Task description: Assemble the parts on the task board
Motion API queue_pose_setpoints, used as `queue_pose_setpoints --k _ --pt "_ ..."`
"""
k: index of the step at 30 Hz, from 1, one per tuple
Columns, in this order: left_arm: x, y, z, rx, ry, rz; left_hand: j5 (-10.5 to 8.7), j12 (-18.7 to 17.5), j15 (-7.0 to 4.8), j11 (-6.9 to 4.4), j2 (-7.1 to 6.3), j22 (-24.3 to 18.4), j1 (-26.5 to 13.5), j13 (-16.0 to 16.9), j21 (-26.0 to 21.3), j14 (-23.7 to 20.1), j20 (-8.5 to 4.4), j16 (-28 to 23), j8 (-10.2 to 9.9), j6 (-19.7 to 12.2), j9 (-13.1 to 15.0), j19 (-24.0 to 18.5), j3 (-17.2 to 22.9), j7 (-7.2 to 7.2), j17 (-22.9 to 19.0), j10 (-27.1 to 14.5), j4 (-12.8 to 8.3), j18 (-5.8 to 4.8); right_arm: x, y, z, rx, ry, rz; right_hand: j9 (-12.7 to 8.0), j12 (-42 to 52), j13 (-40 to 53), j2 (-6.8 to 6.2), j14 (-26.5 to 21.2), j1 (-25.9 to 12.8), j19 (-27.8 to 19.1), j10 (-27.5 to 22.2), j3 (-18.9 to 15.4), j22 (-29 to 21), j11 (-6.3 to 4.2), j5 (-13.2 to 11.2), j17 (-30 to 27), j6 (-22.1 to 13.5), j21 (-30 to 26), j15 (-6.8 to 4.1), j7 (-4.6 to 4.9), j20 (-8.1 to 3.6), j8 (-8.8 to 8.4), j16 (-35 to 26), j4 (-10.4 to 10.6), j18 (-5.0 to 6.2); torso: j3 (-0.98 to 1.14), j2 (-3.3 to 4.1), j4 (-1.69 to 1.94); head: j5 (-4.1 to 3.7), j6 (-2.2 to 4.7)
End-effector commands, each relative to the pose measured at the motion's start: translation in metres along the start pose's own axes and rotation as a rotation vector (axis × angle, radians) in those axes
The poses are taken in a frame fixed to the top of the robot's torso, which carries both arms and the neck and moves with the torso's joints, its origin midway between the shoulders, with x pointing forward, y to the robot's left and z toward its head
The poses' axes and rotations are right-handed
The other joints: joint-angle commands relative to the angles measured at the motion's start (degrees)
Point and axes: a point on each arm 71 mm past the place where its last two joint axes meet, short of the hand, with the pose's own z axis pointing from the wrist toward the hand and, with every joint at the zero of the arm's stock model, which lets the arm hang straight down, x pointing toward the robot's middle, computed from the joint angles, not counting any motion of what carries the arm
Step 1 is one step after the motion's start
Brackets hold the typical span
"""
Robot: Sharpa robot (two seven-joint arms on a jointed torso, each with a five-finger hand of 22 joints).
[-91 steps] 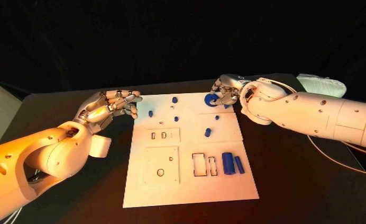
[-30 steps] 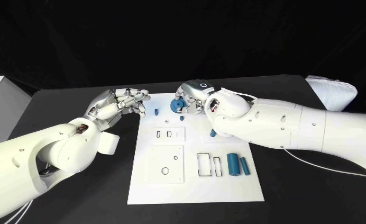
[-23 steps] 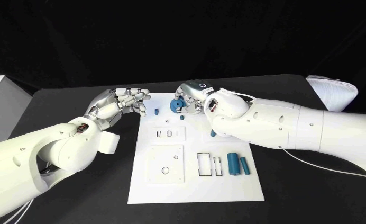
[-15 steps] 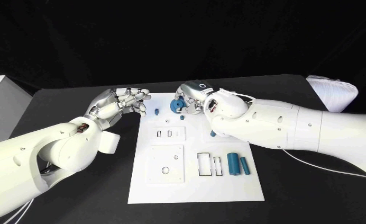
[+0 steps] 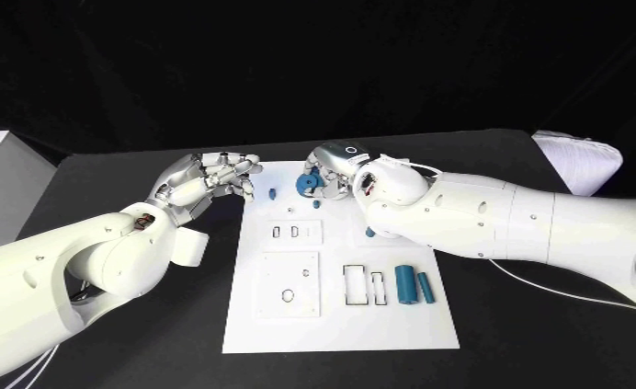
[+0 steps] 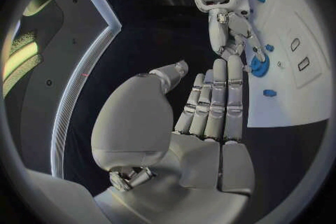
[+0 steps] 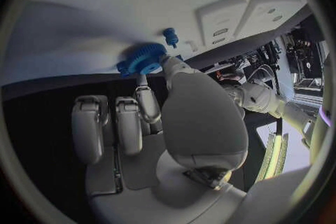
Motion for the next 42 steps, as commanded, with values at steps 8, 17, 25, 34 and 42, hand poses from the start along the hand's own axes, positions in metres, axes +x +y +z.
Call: queue_pose_setpoints --k 8,17,25,34,42 --pt "0.002 -0.001 0.001 0.006 0.021 -0.006 0.15 -0.1 -0.02 0.15 0.49 0.3 -0.3 0.0 0.7 -0.6 0.05 0.3 -0.4 -0.5 0.1 -0.8 0.4 0.20 0.0 -0.4 -0.1 0.32 0.004 -0.004 -0.001 0.000 0.055 0.015 -0.9 0.0 0.3 2.78 5.0 -8.6 4.7 0.1 -1.6 11.9 0.75 0.4 10.9 -0.5 0.7 0.71 0.47 0.69 -0.75 0.5 0.1 -0.84 -0.01 0.00 -0.08 0.06 -0.14" --pt "0.003 0.000 0.001 0.006 0.021 -0.006 0.15 -0.1 -0.02 0.15 0.49 0.3 -0.3 0.0 0.7 -0.6 0.05 0.3 -0.4 -0.5 0.1 -0.8 0.4 0.20 0.0 -0.4 -0.1 0.32 0.006 -0.007 -0.002 0.006 0.075 0.013 -0.9 0.1 0.5 3.16 5.0 -8.8 4.8 0.2 -1.3 12.0 0.74 0.9 11.0 -0.3 0.8 0.72 0.46 0.71 -0.70 0.6 0.0 -0.88 0.03 -0.01 -0.05 -0.02 -0.23" --pt "0.002 0.000 0.001 0.006 0.020 -0.006 0.15 -0.1 -0.02 0.15 0.49 0.3 -0.3 0.0 0.7 -0.6 0.05 0.3 -0.4 -0.5 0.1 -0.8 0.4 0.20 0.0 -0.4 -0.1 0.32 0.007 -0.011 -0.006 0.012 0.079 0.010 -0.9 0.4 0.8 3.23 5.1 -8.7 4.8 0.5 -1.0 12.2 0.70 1.5 11.1 0.0 0.9 0.70 0.40 0.71 -0.52 0.6 0.0 -0.91 0.09 0.00 -0.06 0.02 -0.29" --pt "0.002 0.000 0.001 0.005 0.021 -0.006 0.15 -0.1 -0.02 0.15 0.49 0.3 -0.3 0.0 0.7 -0.6 0.05 0.3 -0.4 -0.5 0.1 -0.8 0.4 0.20 0.0 -0.4 -0.1 0.32 0.007 -0.013 -0.013 0.014 0.072 0.018 -0.9 0.5 0.9 3.24 5.1 -8.6 4.9 0.6 -0.7 12.2 0.66 2.0 11.1 0.3 1.0 0.66 0.34 0.70 -0.39 0.6 -0.1 -0.93 0.14 -0.01 -0.09 -0.05 -0.45" --pt "0.002 0.000 0.001 0.005 0.019 -0.005 0.15 -0.1 -0.02 0.15 0.49 0.3 -0.3 0.0 0.7 -0.6 0.05 0.3 -0.4 -0.5 0.1 -0.8 0.4 0.20 0.0 -0.4 -0.1 0.32 0.003 -0.016 -0.021 0.016 0.007 0.040 -1.0 0.5 0.9 3.09 5.0 -8.6 4.9 0.6 0.1 12.3 0.59 3.7 11.0 0.6 1.0 0.60 0.29 0.64 -0.28 0.5 -0.1 -0.93 0.12 -0.01 -0.05 -0.06 -0.32"
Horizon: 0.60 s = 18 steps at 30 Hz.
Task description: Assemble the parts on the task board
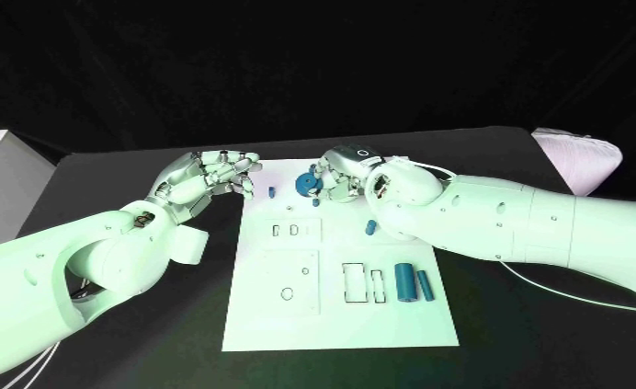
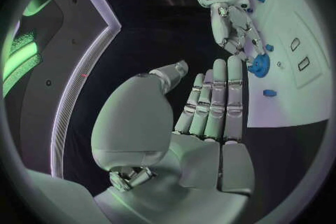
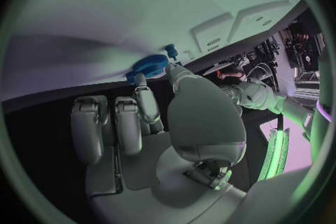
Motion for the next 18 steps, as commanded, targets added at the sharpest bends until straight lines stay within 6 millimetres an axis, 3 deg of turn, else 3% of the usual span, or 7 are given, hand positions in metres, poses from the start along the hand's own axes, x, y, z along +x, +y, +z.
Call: queue_pose_setpoints --k 1,10,13,18 --pt "0.002 -0.001 0.000 0.008 0.019 -0.005 0.15 -0.1 0.01 0.19 0.51 0.2 -0.3 0.0 0.4 -0.3 -0.01 0.4 -0.4 -0.3 0.1 -0.4 0.4 0.03 0.0 -0.4 -0.1 0.32 -0.002 -0.001 -0.005 0.002 -0.048 0.012 -0.1 0.2 0.0 -0.05 5.0 -0.2 4.9 0.2 0.3 12.2 -0.19 0.4 10.9 0.2 0.3 0.19 -0.41 0.23 -0.02 0.3 0.0 -0.93 -0.03 -0.02 0.04 -0.01 0.09" --pt "0.001 -0.001 0.000 0.008 0.016 -0.004 0.15 -0.1 0.01 0.19 0.51 0.2 -0.3 0.0 0.4 -0.3 -0.01 0.4 -0.4 -0.3 0.1 -0.4 0.4 0.03 0.0 -0.4 -0.1 0.32 -0.022 -0.025 -0.025 0.080 -0.142 0.115 -0.3 0.3 0.1 0.03 5.1 0.9 4.9 0.3 2.4 12.4 -0.22 2.1 11.1 0.3 0.4 0.16 -0.39 0.18 -0.05 0.4 -0.3 -0.96 0.03 -0.12 -0.21 -0.10 0.40" --pt "0.001 -0.001 0.001 0.008 0.016 -0.005 0.15 -0.1 0.01 0.19 0.51 0.2 -0.3 0.0 0.4 -0.3 -0.01 0.4 -0.4 -0.3 0.1 -0.4 0.4 0.03 0.0 -0.4 -0.1 0.32 -0.032 -0.036 -0.034 0.108 -0.148 0.177 -0.5 0.2 0.1 -0.44 5.1 1.5 4.9 0.3 2.9 12.4 -0.16 1.8 11.1 0.0 0.4 0.18 -0.31 0.20 -0.23 0.4 -0.5 -0.96 0.18 -0.17 -0.40 -0.17 0.54" --pt "0.001 0.000 0.001 0.007 0.017 -0.005 0.15 -0.1 0.01 0.19 0.51 0.2 -0.3 0.0 0.4 -0.3 -0.01 0.4 -0.4 -0.3 0.1 -0.4 0.4 0.03 0.0 -0.4 -0.1 0.32 -0.046 -0.060 -0.050 0.123 -0.118 0.284 -1.0 -0.1 -0.2 -2.83 5.0 5.8 4.8 -0.1 4.5 12.1 0.08 -3.6 11.0 -0.8 0.1 0.39 -0.03 0.36 -0.85 0.3 -2.2 -0.88 0.38 -0.30 -0.78 -0.47 0.67"
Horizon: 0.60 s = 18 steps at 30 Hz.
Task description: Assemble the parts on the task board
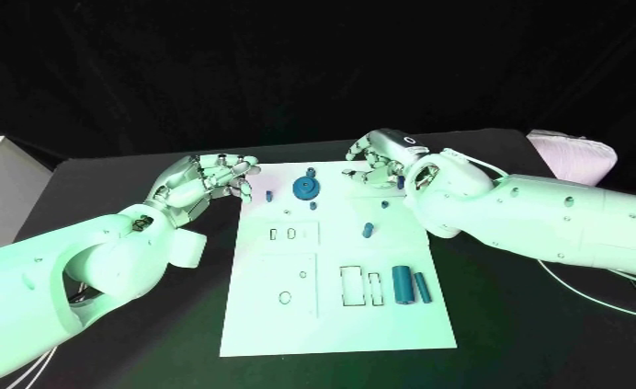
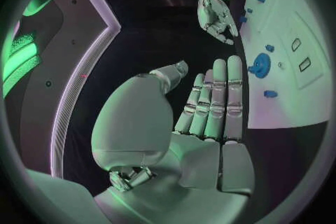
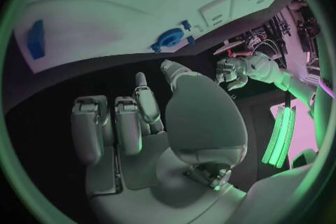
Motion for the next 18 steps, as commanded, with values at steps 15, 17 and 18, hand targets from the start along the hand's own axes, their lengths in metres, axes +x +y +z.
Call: queue_pose_setpoints --k 15,17,18 --pt "0.003 0.001 0.002 0.007 0.026 -0.009 0.15 -0.1 0.02 -0.02 0.29 0.1 -0.1 0.0 0.5 -0.4 0.01 0.2 -0.2 -0.3 0.1 -0.6 0.3 0.02 0.0 -0.2 0.0 0.32 -0.039 -0.091 -0.035 0.001 0.016 0.170 -1.5 -0.7 -0.7 -1.90 5.4 9.9 5.2 -0.9 -5.9 13.3 1.54 -6.9 12.7 -4.1 0.9 1.71 1.60 1.57 -2.16 0.8 -1.7 -1.18 0.59 -0.20 -0.94 -0.60 0.01" --pt "0.004 0.001 0.002 0.006 0.027 -0.009 0.15 -0.1 0.02 -0.02 0.29 0.1 -0.1 0.0 0.5 -0.4 0.01 0.2 -0.2 -0.3 0.1 -0.6 0.3 0.02 0.0 -0.2 0.0 0.32 -0.037 -0.098 -0.037 0.005 0.024 0.161 -1.8 -0.7 -0.8 -1.69 5.4 11.0 5.2 -1.0 -7.5 13.3 1.71 -6.9 12.8 -4.6 0.9 1.86 1.77 1.73 -2.17 0.9 -0.9 -1.19 0.57 -0.17 -0.90 -0.88 -0.07" --pt "0.004 0.001 0.002 0.006 0.028 -0.009 0.15 -0.1 0.02 -0.02 0.29 0.1 -0.1 0.0 0.5 -0.4 0.01 0.2 -0.2 -0.3 0.1 -0.6 0.3 0.02 0.0 -0.2 0.0 0.32 -0.036 -0.101 -0.038 0.006 0.030 0.157 -1.8 -0.7 -0.8 -1.65 5.4 11.2 5.2 -1.0 -7.8 13.3 1.74 -6.8 12.9 -4.7 0.9 1.88 1.80 1.76 -2.17 0.9 -0.8 -1.19 0.53 -0.15 -0.84 -1.04 -0.14"
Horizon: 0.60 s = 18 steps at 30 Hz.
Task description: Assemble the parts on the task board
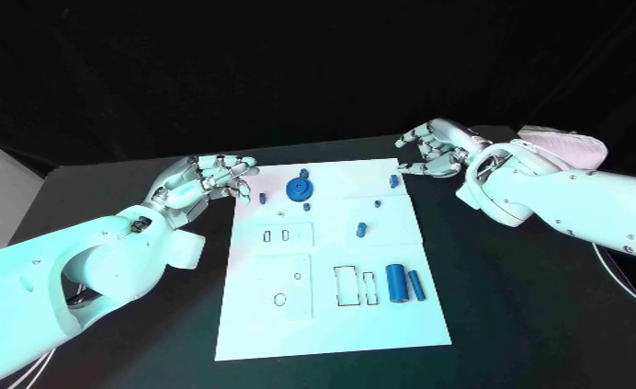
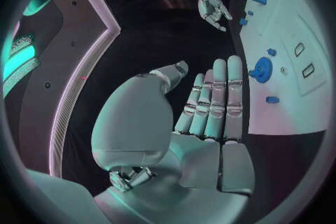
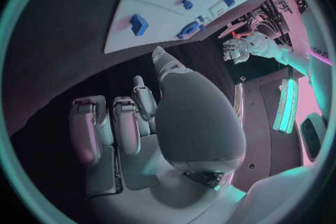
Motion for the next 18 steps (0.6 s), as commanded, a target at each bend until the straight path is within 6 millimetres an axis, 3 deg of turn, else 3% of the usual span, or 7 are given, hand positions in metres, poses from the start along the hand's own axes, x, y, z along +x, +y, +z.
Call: queue_pose_setpoints --k 1,7,18 --pt "0.003 0.000 0.001 0.007 0.025 -0.008 0.15 -0.1 0.02 -0.02 0.29 0.1 -0.1 0.0 0.2 -0.4 0.01 0.2 -0.2 -0.3 0.1 -0.6 0.3 0.03 0.0 -0.2 0.0 0.32 0.006 -0.005 -0.003 -0.061 0.046 0.017 -0.2 -0.3 -0.1 0.04 5.6 1.4 5.2 -0.1 -2.0 13.4 0.53 0.2 12.9 -0.8 0.3 0.41 0.06 0.40 -0.19 0.4 1.1 -0.67 -0.04 0.06 0.05 -0.53 -0.25" --pt "0.003 0.000 0.001 0.006 0.024 -0.008 0.15 -0.1 0.02 -0.02 0.29 0.1 -0.1 0.0 0.2 -0.4 0.01 0.2 -0.2 -0.3 0.1 -0.6 0.3 0.03 0.0 -0.2 0.0 0.32 0.016 -0.016 -0.004 -0.046 0.072 0.005 -0.6 -0.5 -0.4 0.11 5.6 3.2 5.2 -0.4 -4.1 13.5 0.72 0.3 13.0 -1.6 0.4 0.58 0.27 0.57 -0.21 0.4 2.5 -0.69 -0.12 0.12 0.17 -0.63 -0.39" --pt "0.001 0.000 0.001 0.005 0.022 -0.006 0.15 -0.1 0.02 -0.02 0.29 0.1 -0.1 0.0 0.2 -0.4 0.01 0.2 -0.2 -0.3 0.1 -0.6 0.3 0.03 0.0 -0.2 0.0 0.32 0.038 -0.023 -0.003 -0.034 0.117 0.006 -0.5 -0.3 -0.2 1.28 5.6 4.9 5.2 -0.2 -3.6 13.5 0.56 1.4 13.0 -0.8 0.4 0.49 0.07 0.56 0.37 0.4 2.6 -0.68 -0.18 0.09 0.06 -0.42 -0.81"
